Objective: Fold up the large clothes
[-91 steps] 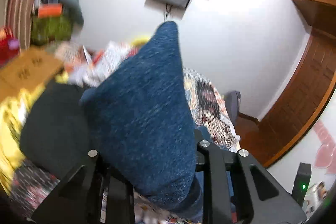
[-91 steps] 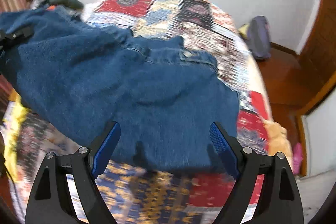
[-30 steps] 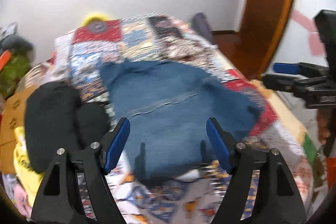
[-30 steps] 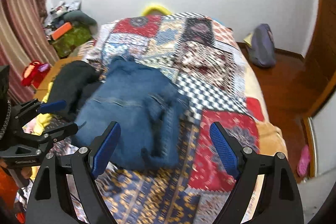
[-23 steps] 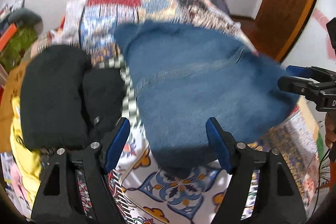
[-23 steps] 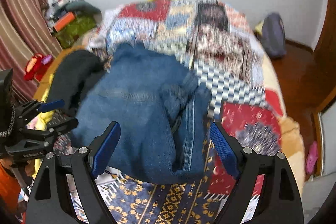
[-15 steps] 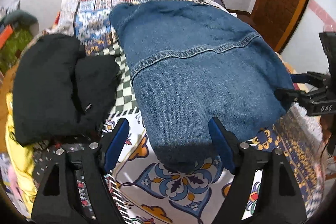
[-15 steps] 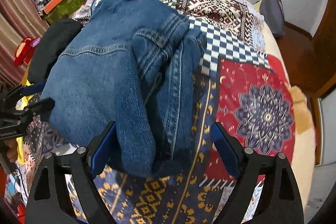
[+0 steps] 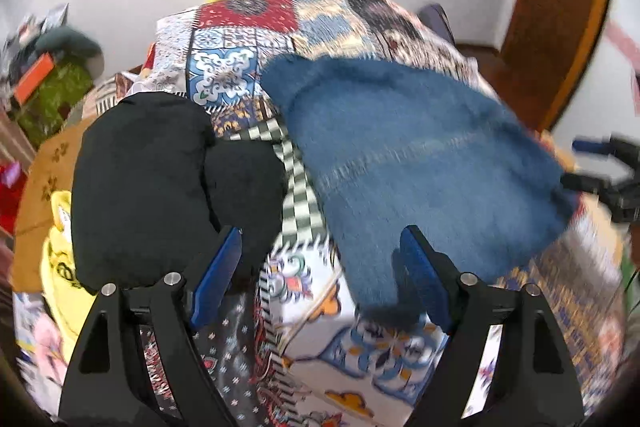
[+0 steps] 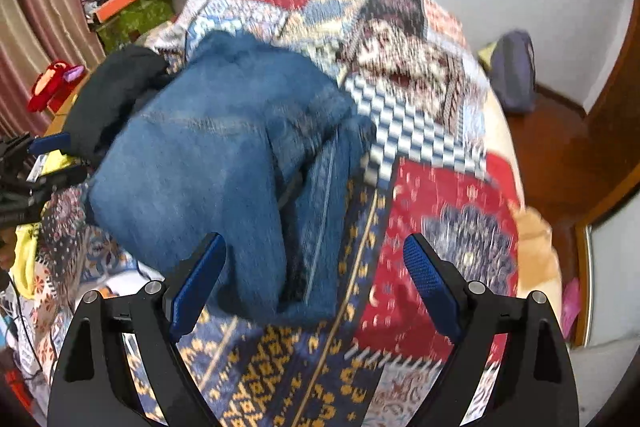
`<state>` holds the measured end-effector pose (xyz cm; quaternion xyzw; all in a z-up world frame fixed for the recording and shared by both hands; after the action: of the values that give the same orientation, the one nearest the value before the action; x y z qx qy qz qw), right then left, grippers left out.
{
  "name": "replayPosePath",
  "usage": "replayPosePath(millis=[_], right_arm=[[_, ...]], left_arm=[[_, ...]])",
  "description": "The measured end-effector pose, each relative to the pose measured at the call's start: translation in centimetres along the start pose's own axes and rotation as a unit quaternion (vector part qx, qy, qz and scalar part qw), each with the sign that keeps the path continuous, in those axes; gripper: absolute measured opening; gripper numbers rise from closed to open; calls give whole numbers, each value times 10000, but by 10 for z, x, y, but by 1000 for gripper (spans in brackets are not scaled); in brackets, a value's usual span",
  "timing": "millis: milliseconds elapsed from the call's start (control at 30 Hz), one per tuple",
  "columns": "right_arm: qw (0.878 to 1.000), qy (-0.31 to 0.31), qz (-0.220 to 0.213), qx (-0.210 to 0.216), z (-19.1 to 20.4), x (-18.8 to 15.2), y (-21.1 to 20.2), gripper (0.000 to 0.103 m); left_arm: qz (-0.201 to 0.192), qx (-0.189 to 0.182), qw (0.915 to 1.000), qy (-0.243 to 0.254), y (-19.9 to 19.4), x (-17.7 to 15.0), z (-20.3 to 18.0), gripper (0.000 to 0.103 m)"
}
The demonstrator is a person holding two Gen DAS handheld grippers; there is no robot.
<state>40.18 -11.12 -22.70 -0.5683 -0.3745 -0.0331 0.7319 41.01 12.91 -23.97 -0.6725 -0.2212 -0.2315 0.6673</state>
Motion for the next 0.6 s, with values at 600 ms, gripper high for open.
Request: replayPosePath(millis=[600], right_arm=[[9428,1996,1365,2297,-21,5,115,98]], left_arm=[[1329,-2168,9524,-1681,117,8,-18,88]])
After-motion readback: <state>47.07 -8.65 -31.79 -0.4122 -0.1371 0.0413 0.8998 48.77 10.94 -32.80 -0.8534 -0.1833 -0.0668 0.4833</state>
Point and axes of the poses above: each gripper's, at about its wrist camera, not at the fingertips, and y roughly the way its jaws point, z to its left, x to its top, the point moved 10 cm from there along y, roughly the way its jaws point, and after that the axes turned 2 degrees about y, right-handed, at the moved point
